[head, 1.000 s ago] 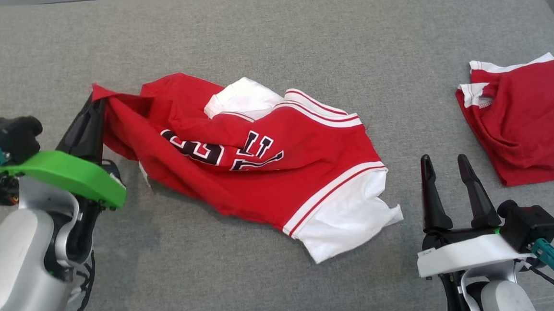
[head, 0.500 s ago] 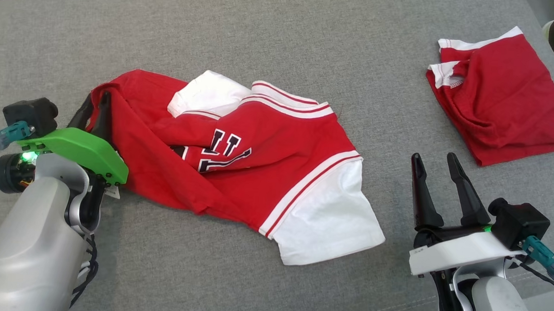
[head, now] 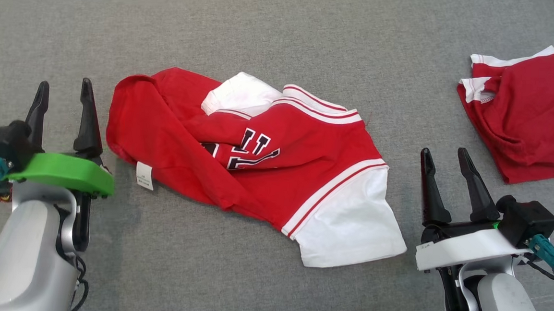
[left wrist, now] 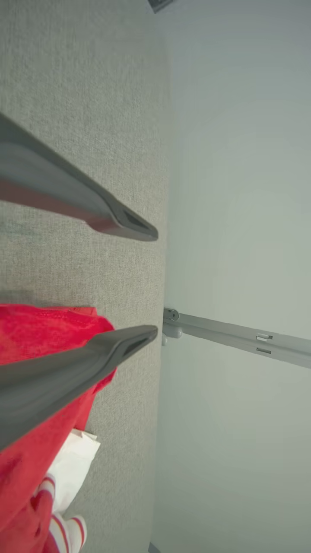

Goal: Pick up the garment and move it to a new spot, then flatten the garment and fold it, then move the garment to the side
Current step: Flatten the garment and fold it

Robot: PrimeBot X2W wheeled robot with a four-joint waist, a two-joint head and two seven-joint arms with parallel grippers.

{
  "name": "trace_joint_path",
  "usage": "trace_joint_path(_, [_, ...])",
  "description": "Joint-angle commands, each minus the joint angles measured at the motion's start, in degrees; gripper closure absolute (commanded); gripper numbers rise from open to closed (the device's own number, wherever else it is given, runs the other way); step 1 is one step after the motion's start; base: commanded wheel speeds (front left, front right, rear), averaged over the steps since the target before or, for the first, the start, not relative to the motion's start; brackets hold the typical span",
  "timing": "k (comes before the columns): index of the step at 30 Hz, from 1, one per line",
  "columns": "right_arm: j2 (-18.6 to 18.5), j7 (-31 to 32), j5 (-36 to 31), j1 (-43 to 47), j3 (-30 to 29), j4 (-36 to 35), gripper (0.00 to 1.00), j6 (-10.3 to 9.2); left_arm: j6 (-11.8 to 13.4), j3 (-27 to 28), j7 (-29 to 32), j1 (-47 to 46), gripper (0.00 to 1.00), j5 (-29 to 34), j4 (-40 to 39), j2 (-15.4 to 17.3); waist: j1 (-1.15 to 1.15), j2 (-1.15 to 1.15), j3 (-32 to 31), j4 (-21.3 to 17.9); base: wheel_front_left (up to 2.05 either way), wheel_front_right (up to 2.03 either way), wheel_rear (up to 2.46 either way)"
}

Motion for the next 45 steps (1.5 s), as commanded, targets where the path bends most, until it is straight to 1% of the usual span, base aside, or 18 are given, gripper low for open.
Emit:
trace_joint_path(1, [-0.1, -0.2, -0.6, 0.1, -0.1, -0.2, 0.0, 0.0, 0.4, 0.6, -0.2, 1.6, 0.0, 1.4, -1.4, -0.3, 0.0, -0.01, -1.0, 1.1, 0.0, 0.0, 0.0])
trace_joint_path(5, [-0.1, 0.3, -1.3, 0.8, -0.1, -0.2, 0.0, 0.0, 0.9, 3.9, -0.2, 8.2, 0.0, 5.8, -10.2, -1.8, 0.0, -0.01, -2.4, 2.2, 0.0, 0.0, 0.0])
trace_joint_path(8, [-0.1, 0.6, -1.8, 1.2, -0.1, -0.1, 0.0, 0.0, 0.9, 5.4, -0.2, 12.8, 0.0, 8.2, -14.9, -2.7, 0.0, -0.01, -3.7, 2.7, 0.0, 0.0, 0.0])
trace_joint_path(12, [-0.1, 0.7, -2.5, 2.0, -0.2, 0.3, 0.0, 0.0, 0.5, 6.2, -0.2, 18.6, 0.0, 10.6, -19.1, -3.6, 0.0, -0.01, -5.6, 3.2, 0.0, 0.0, 0.0])
trace_joint_path(16, [-0.2, 1.1, -3.3, 3.4, -0.8, 0.6, 0.0, 0.0, 0.7, 5.4, -0.2, 24.3, 0.0, 12.5, -22.4, -4.5, 0.0, -0.01, -7.8, 3.6, 0.0, 0.0, 0.0])
trace_joint_path(19, [-0.3, 1.4, -3.6, 4.4, -1.1, 0.4, 0.0, 0.0, 1.0, 4.7, -0.2, 26.8, 0.0, 13.0, -22.7, -4.9, 0.0, -0.01, -9.0, 3.6, 0.0, 0.0, 0.0])
trace_joint_path(24, [-0.4, 2.1, -4.0, 5.4, -1.5, -0.4, 0.0, 0.0, 0.9, 3.8, 0.3, 28.5, 0.0, 12.7, -22.4, -5.1, 0.0, -0.01, -9.7, 3.6, 0.0, 0.0, 0.0])
trace_joint_path(37, [-0.4, 2.9, -3.4, 5.6, -1.9, -1.8, 0.0, 0.0, 0.9, 3.0, 0.4, 26.3, 0.0, 12.1, -21.6, -5.1, 0.0, -0.01, -8.7, 4.0, 0.0, 0.0, 0.0])
trace_joint_path(41, [-0.4, 3.0, -3.8, 4.9, -2.1, -2.4, 0.0, 0.0, -0.4, 2.3, 1.5, 23.5, 0.0, 11.6, -20.7, -4.8, 0.0, -0.01, -7.4, 4.1, 0.0, 0.0, 0.0])
trace_joint_path(45, [-0.3, 3.3, -3.8, 4.0, -1.6, -2.9, 0.0, 0.0, -3.1, 1.1, 5.6, 18.7, 0.0, 9.6, -16.9, -4.4, 0.0, -0.01, -5.2, 3.9, 0.0, 0.0, 0.0])
